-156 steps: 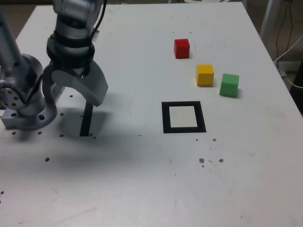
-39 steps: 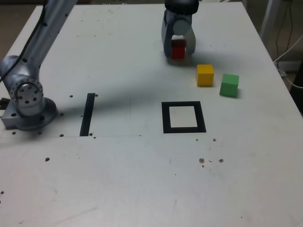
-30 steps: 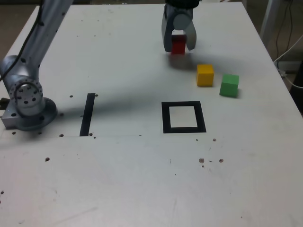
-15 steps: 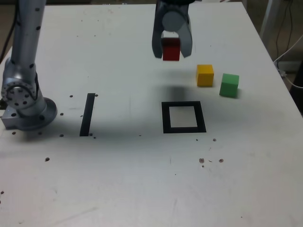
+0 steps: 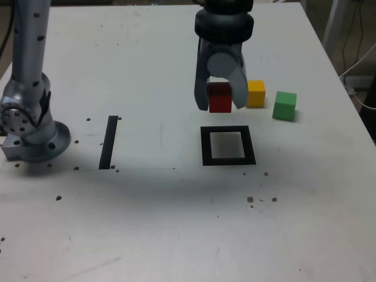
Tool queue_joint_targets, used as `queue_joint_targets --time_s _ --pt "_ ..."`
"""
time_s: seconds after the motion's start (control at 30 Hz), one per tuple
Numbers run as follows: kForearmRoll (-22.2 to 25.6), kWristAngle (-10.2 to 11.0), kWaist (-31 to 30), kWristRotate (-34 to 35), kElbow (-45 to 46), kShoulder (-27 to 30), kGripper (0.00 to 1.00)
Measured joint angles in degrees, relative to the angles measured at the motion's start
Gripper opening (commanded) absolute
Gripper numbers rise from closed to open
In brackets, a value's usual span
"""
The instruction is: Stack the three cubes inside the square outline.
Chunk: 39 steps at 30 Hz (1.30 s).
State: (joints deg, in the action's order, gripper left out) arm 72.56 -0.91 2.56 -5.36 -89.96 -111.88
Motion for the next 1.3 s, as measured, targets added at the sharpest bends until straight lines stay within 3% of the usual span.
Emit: queue_joint_targets --time_s 0.5,1.07,1.13,1.3 --pt "-6.2 -2.7 -4.2 4.7 3.8 -3.7 0.28" --pt "-10.9 -3.1 -4.4 5.0 7.2 -5.5 0.29" --pt "-11.4 -3.1 -4.4 5.0 7.6 -5.5 0.36" --pt "-12.8 -2.9 -4.3 4.9 8.2 -5.6 0.82"
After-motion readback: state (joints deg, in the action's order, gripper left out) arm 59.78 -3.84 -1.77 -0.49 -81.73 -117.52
